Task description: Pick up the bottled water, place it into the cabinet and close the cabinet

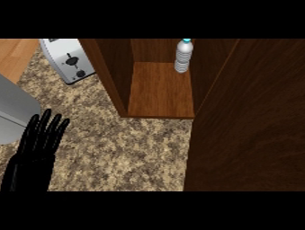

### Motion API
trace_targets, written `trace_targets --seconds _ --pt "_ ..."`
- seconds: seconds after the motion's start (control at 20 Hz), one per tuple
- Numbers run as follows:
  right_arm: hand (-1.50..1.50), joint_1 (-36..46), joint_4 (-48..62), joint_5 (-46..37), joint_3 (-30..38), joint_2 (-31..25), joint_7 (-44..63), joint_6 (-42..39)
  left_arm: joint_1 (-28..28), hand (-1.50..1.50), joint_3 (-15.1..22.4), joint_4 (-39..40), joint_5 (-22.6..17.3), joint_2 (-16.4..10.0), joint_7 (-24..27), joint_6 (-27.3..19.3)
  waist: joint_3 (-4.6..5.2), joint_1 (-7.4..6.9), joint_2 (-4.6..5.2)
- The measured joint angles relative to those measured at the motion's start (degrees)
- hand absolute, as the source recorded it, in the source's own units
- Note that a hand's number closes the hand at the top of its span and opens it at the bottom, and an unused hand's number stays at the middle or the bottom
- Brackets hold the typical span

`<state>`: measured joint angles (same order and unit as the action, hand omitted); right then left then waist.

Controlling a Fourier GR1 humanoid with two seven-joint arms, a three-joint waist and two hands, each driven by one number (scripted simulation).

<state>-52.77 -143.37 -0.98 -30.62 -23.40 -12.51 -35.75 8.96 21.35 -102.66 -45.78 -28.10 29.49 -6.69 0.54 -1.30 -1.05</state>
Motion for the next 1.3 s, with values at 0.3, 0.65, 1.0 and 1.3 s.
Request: trace_targets --seconds 0.3,0.65,1.0,1.3 --pt "1.50 2.6 0.0 -0.5 -2.3 -0.7 1.8 2.7 4.1 -1.50 -3.4 -1.9 -2.8 -3.6 0.2 3.7 0.24 -1.12 0.00" --pt "1.50 4.2 0.5 -0.3 -5.5 1.6 5.1 7.4 7.5 -1.50 -6.7 -3.7 -5.9 -7.3 -0.1 8.4 0.29 -3.25 0.86" --pt "1.50 8.0 0.7 0.4 -6.1 1.4 7.6 8.2 9.3 -1.50 -9.2 -4.6 -7.7 -10.3 -0.1 12.6 0.35 -5.95 1.58" --pt "1.50 12.1 0.8 1.0 -5.8 0.8 9.4 7.6 9.4 -1.50 -10.7 -4.8 -8.8 -12.3 -0.6 15.3 0.50 -8.29 2.39"
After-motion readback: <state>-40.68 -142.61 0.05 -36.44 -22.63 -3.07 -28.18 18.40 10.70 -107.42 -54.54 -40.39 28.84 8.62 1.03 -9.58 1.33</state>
